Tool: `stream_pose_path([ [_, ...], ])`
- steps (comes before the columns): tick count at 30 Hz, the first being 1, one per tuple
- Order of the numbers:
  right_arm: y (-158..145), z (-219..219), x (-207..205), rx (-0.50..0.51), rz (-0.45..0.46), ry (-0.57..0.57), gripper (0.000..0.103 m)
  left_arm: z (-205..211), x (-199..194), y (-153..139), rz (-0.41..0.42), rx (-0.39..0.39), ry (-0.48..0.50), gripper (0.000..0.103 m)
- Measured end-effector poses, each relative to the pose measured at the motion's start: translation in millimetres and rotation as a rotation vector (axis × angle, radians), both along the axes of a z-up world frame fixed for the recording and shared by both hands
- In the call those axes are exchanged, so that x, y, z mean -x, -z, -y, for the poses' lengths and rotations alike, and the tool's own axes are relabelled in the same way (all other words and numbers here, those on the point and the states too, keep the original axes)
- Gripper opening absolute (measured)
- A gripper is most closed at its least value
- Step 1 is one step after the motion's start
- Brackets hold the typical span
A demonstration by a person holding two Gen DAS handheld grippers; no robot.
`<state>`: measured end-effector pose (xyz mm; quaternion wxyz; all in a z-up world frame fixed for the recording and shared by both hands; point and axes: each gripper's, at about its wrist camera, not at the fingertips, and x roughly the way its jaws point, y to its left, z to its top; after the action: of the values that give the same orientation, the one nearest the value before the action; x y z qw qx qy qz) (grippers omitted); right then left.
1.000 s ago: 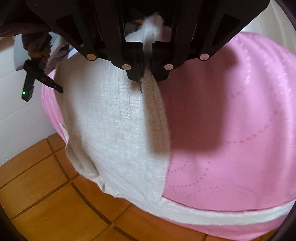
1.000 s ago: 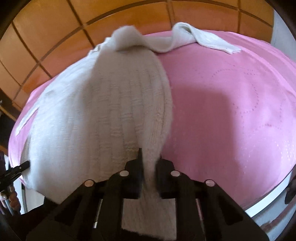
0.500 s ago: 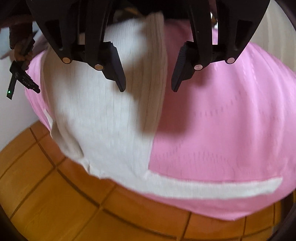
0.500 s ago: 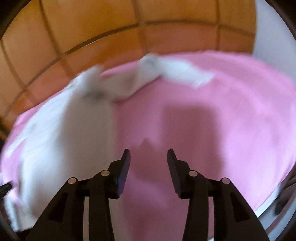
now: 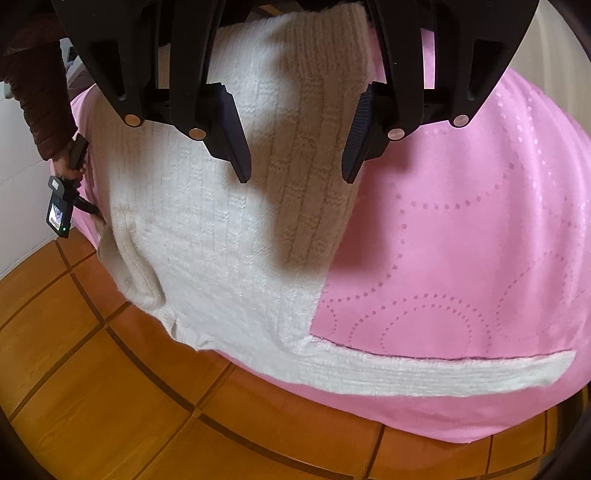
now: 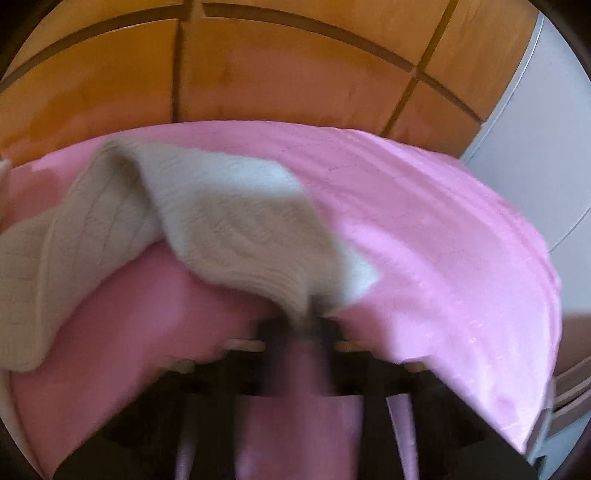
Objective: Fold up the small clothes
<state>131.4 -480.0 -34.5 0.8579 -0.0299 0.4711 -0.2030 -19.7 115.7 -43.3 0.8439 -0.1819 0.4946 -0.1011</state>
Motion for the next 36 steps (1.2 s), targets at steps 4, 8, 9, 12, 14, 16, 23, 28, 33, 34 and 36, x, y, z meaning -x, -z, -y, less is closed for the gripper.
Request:
stream_pose_path([
  [4,-48.9,3.9,32.8,0.001,0.089,-0.036,0.006,12.0,-8.8,-0.9,0.013,0.005,0.035,0.049],
  [8,-116.1,14.4,75.5,-0.003,0.185,-0.059,0.006,27.9,-15.9,-2.6,0.03,0.022,0.084,0.049],
  [9,-130.7,17.2,85.4,-0.011,0.202,-0.059,0.006,31.4,-17.2,-3.1,0.035,0.026,0.096,0.049],
  [12,-175.8,35.3,106.3,-0.026,0.257,-0.022,0.006,43.5,-21.1,-2.8,0.044,0.034,0.132,0.049],
  [14,-195.1,53.9,114.8,-0.013,0.279,0.022,0.006,48.5,-21.9,-1.9,0.043,0.039,0.146,0.049],
  [16,-202.6,72.7,115.6,0.011,0.271,0.081,0.005,52.1,-22.1,0.2,0.036,0.043,0.156,0.049],
  [23,-181.0,164.3,72.1,-0.028,0.181,0.3,0.005,45.7,-25.7,5.9,0.002,0.049,0.118,0.049],
  [28,-127.3,215.6,45.5,-0.094,0.088,0.471,0.009,49.4,-27.0,8.3,-0.016,0.038,0.11,0.049],
  [33,-106.1,225.1,69.8,-0.183,0.192,0.592,0.079,59.4,-23.2,7.0,-0.012,0.016,0.136,0.049],
  [34,-104.6,220.1,78.3,-0.219,0.218,0.578,0.078,59.7,-22.7,6.8,-0.01,0.013,0.138,0.049],
  [36,-95.8,210.1,88.6,-0.336,0.23,0.522,0.077,57.3,-22.7,6.7,-0.009,0.011,0.132,0.049],
])
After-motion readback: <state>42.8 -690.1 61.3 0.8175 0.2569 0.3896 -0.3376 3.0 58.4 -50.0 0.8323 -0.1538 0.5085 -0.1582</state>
